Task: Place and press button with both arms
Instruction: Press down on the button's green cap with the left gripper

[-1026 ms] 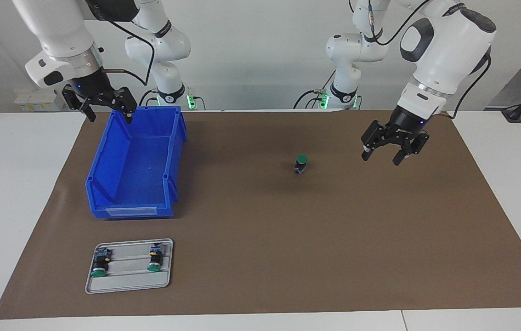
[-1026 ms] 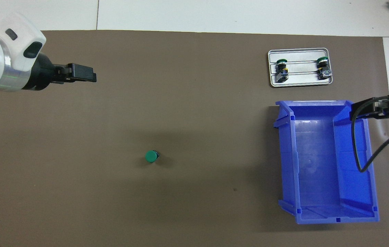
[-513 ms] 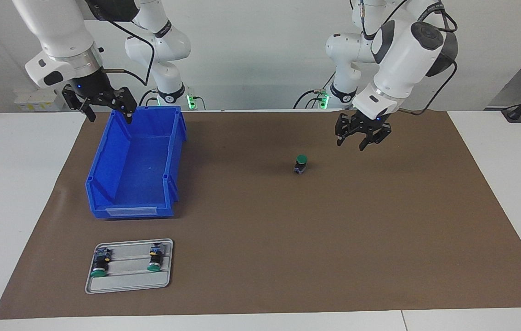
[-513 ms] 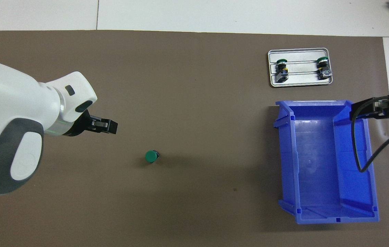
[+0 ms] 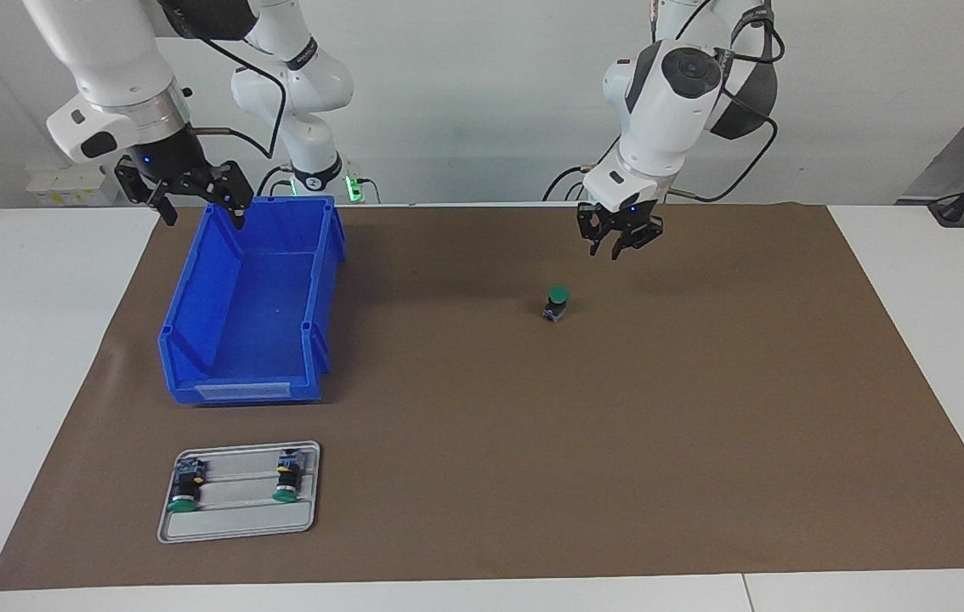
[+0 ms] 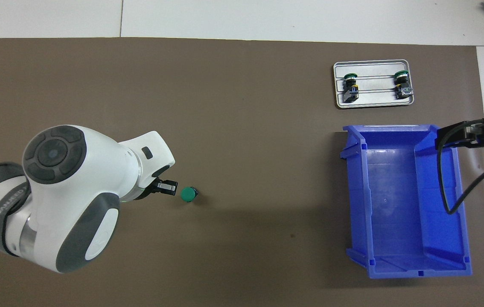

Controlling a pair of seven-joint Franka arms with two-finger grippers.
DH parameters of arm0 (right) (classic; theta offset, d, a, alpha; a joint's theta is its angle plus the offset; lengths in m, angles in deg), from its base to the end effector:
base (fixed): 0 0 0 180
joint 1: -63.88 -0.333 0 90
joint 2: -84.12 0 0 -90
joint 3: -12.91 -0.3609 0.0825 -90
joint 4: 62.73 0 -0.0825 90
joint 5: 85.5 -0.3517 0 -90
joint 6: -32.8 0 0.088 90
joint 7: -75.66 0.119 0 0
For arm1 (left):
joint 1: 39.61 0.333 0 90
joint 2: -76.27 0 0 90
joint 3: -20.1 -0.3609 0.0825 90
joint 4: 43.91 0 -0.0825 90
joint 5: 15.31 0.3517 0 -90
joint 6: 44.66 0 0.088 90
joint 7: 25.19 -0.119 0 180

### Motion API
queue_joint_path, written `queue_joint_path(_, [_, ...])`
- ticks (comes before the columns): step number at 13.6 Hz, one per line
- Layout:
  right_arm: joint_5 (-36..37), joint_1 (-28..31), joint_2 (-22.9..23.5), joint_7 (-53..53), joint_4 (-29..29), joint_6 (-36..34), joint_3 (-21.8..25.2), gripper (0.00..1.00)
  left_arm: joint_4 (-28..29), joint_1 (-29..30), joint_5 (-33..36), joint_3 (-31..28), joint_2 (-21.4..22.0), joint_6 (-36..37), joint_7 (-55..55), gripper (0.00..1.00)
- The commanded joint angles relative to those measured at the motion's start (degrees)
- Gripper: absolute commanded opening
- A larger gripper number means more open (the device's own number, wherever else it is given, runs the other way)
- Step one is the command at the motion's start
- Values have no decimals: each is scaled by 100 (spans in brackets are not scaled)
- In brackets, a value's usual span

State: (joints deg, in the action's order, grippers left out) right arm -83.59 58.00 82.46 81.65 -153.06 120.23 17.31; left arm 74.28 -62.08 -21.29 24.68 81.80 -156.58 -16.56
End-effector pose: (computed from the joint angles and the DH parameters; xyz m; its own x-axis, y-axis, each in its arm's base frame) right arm 0.5071 0.0083 0.6659 0.9966 -0.0800 -0.0183 -0.0794 -0.9963 0.0332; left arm 0.4325 -0.2313 0.5209 0.9600 -0.2788 -0.0279 -0.2756 -0.9575 0.0852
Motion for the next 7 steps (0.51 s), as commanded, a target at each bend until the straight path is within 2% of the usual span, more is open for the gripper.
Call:
queue_joint_path(1, [-103, 0, -107, -142, -107, -33, 34, 100, 564, -135, 106, -80, -34, -758, 86, 0])
queue_joint_path(3, [-103, 0, -107, -142, -107, -33, 34, 100, 574, -231, 106, -80, -209, -997, 86, 0])
queue_joint_path(7, [-102, 0, -107, -142, -107, -33, 34, 100, 705, -319, 106, -72, -280, -1507, 69, 0])
